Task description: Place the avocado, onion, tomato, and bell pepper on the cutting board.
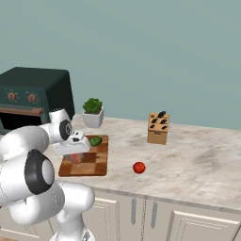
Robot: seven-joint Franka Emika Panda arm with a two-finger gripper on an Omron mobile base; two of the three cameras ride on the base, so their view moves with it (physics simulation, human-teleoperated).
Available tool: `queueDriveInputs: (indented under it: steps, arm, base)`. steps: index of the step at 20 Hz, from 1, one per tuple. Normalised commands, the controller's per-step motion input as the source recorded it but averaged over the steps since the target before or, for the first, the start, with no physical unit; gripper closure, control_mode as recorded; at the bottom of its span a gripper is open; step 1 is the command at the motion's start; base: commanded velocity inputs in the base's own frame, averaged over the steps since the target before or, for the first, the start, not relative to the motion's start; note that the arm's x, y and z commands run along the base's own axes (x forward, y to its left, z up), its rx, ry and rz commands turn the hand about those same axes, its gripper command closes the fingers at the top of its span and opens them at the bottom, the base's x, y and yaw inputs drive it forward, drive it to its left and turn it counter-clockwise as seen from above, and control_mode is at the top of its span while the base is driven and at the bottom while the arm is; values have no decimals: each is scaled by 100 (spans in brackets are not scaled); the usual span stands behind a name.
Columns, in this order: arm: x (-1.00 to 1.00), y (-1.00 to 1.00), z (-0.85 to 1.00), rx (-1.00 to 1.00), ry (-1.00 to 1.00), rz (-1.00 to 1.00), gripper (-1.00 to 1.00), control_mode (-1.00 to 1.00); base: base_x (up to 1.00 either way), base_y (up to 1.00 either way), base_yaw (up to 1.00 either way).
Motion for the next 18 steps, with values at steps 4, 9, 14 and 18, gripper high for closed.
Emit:
queueDriveInputs:
  steps: [4, 9, 14, 18]
  arm:
    - [12, 16, -20, 0, 5, 0, 100, -100]
    - [2, 2, -7, 2, 1, 0, 100, -100]
    - [0, 3, -11, 1, 0, 0, -100, -100]
    - [0, 2, -1, 0, 0, 0, -100, -100]
  base:
    - [0, 0, 0]
    - [0, 0, 0]
    - [0, 0, 0]
    - [0, 0, 0]
